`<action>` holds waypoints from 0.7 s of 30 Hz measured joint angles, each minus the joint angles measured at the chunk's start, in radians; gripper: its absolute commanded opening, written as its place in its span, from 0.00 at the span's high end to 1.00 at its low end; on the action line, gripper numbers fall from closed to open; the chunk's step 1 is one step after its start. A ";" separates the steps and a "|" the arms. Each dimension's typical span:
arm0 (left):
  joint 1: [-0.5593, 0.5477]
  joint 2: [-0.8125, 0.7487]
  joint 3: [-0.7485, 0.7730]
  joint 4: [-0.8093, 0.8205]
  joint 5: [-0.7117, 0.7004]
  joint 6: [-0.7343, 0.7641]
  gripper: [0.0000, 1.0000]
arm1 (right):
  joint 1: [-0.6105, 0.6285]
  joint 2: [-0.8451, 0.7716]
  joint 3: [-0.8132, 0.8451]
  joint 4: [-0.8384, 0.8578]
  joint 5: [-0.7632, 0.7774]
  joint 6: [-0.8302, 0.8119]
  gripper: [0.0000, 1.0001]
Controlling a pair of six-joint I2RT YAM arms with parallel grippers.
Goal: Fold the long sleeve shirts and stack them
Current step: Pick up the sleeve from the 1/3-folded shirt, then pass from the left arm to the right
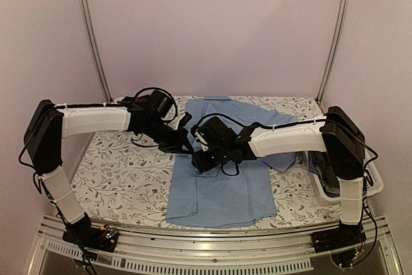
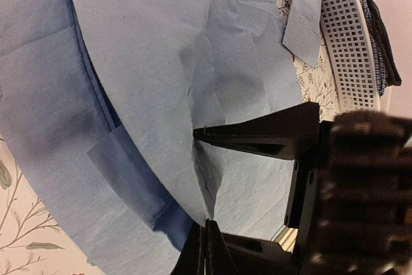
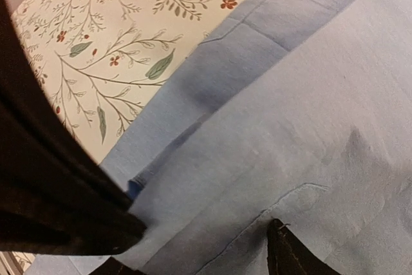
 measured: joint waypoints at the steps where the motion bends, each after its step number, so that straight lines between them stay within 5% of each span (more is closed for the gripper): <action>1: 0.000 0.000 0.000 -0.002 0.000 -0.001 0.99 | 0.000 0.012 0.007 -0.009 0.012 -0.003 0.59; 3: 0.000 0.000 0.000 -0.008 0.001 -0.003 0.90 | 0.000 0.025 0.013 -0.024 0.023 -0.013 0.74; 6: 0.000 -0.003 0.003 -0.028 -0.003 0.000 0.74 | 0.000 0.026 0.013 -0.041 0.021 -0.031 0.84; 15: 0.034 -0.118 -0.027 -0.051 -0.024 0.030 0.61 | -0.028 -0.021 0.013 -0.045 -0.186 -0.102 0.88; 17: 0.043 -0.140 -0.040 -0.050 -0.025 0.038 0.58 | -0.045 -0.038 0.012 -0.034 -0.273 -0.109 0.79; 21: 0.054 -0.163 -0.072 -0.050 -0.024 0.057 0.45 | -0.087 -0.052 0.011 -0.010 -0.441 -0.125 0.42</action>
